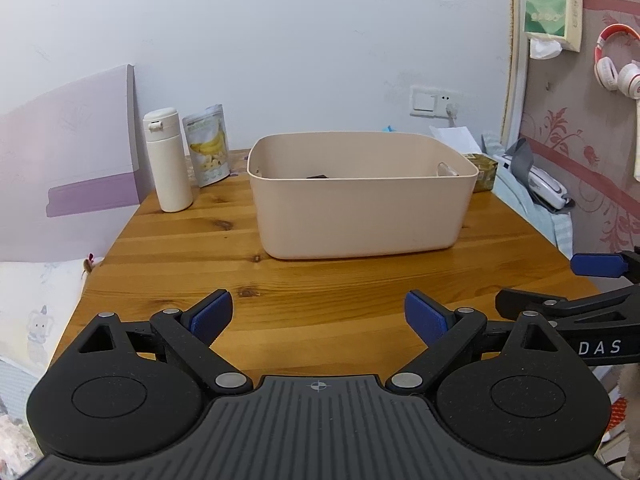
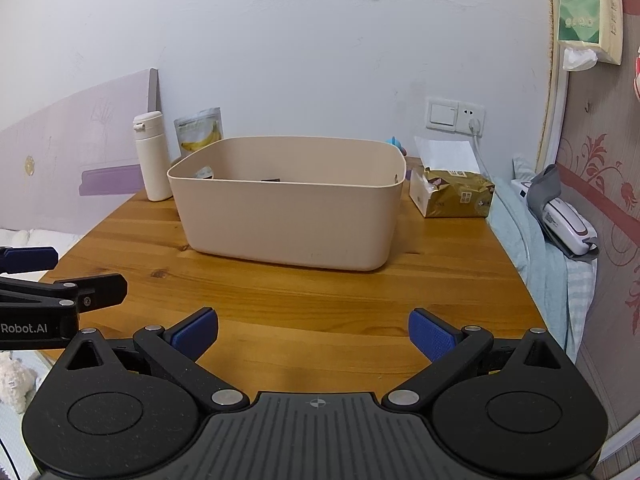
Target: Organize objects
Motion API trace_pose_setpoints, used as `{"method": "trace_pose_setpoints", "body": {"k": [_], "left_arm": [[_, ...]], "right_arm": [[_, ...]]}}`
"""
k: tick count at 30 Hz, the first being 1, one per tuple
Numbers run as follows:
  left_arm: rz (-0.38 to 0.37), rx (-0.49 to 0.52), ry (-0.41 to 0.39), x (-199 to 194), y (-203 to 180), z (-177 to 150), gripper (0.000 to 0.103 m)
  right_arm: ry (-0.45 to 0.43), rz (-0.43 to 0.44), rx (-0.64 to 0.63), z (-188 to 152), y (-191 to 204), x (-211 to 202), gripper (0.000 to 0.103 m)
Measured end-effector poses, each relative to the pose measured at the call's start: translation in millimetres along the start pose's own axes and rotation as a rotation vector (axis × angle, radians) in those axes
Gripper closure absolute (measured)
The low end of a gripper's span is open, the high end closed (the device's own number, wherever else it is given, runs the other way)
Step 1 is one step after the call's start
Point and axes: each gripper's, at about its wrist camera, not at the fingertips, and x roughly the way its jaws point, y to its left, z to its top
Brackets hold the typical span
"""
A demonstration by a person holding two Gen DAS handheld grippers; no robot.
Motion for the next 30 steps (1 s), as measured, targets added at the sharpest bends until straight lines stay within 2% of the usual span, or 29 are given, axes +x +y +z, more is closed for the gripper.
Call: {"method": "trace_pose_setpoints", "body": {"k": [30], "left_arm": [[-0.029, -0.005, 0.010, -11.0, -6.5, -8.9, 0.008]], "right_arm": [[-0.026, -0.013, 0.012, -7.2, -2.0, -22.6, 0.000]]}}
